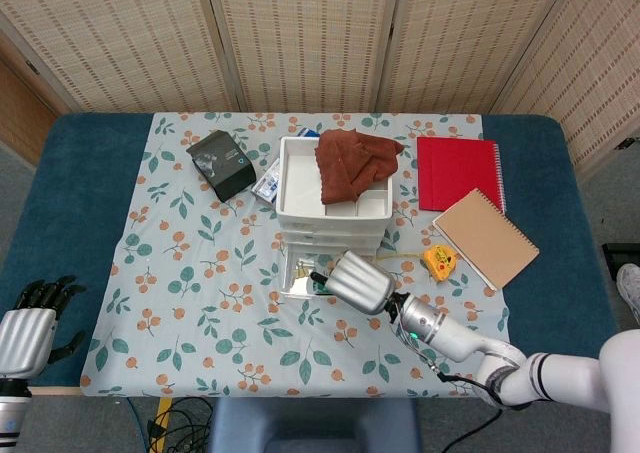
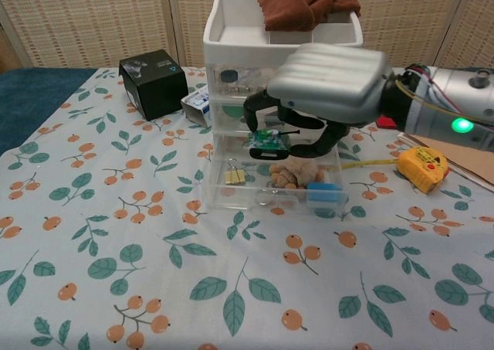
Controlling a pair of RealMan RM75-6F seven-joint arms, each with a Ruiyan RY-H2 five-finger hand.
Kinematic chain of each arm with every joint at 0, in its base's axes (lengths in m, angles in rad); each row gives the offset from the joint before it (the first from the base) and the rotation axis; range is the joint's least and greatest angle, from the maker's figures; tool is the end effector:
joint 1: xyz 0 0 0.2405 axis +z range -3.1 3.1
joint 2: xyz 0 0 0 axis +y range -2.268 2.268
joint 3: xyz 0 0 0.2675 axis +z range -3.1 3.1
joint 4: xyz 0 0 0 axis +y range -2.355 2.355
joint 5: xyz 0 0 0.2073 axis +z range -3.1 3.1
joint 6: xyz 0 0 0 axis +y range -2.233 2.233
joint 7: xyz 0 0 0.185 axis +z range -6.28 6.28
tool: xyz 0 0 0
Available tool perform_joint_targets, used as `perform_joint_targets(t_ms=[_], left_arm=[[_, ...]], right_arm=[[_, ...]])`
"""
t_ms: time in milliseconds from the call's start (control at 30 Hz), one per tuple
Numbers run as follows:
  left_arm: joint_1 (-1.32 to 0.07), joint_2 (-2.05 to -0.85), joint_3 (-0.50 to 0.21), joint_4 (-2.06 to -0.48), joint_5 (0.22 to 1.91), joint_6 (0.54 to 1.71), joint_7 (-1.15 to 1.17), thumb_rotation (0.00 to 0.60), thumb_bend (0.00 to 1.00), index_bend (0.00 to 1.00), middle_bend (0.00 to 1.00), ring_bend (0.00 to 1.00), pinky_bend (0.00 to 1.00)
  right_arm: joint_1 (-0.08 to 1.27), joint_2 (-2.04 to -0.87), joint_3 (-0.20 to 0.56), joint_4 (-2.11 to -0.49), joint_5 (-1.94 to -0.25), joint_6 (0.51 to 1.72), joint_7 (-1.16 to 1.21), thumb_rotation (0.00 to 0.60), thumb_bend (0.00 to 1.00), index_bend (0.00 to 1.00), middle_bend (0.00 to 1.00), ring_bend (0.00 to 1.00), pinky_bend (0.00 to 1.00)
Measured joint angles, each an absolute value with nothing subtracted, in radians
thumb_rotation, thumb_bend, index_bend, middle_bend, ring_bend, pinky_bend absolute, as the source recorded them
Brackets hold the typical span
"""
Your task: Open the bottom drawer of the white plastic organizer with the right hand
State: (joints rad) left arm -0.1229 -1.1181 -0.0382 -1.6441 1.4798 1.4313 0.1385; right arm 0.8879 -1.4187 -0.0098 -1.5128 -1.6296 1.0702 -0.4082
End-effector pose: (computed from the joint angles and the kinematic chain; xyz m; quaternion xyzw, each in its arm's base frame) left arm -0.3132 0.2314 0.1536 -0.6299 -0.3662 -0.3465 0.5908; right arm -0.0767 -0.3464 -0.0121 0.8618 -0.0401 0.3884 0.3238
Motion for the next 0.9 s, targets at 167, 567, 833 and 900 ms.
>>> perform_joint_targets(t_ms=[167,567,833,900], left_arm=[[-0.129,-1.119,-0.036,-1.652,1.496,1.431,0.141,0.600,0.23,0.26,0.19,0.21,0.14],[-0.122,-1.118,-0.025,-1.655,1.505,1.443,0.136,0.600,0.23,0.26,0.19,0.21,0.14],[-0.108,-1.110,-0.021,-1.643,1.498,1.454,0.117,0.600,0.23,0.26,0.19,0.21,0.14],[-0.107,-1.110,-0.020,-1.640,1.498,1.454,0.114,0.600,0.23,0.26,0.19,0.21,0.14]], right_arm=[[0.799,-1.384,-0.085,-1.550,-1.704,1.154,-0.391,0.600,0.35,0.55,0.86,0.97,1.00],[0.721,-1.480,-0.135,-1.405,-1.775,1.178,-0.350,0.600,0.35,0.52,0.83,0.97,1.00],[0.706,-1.529,-0.119,-1.351,-1.762,1.129,-0.342,0.600,0.35,0.19,0.81,0.96,1.00],[0.702,-1.529,-0.111,-1.353,-1.759,1.133,-0.344,0.600,0.35,0.14,0.80,0.96,1.00]])
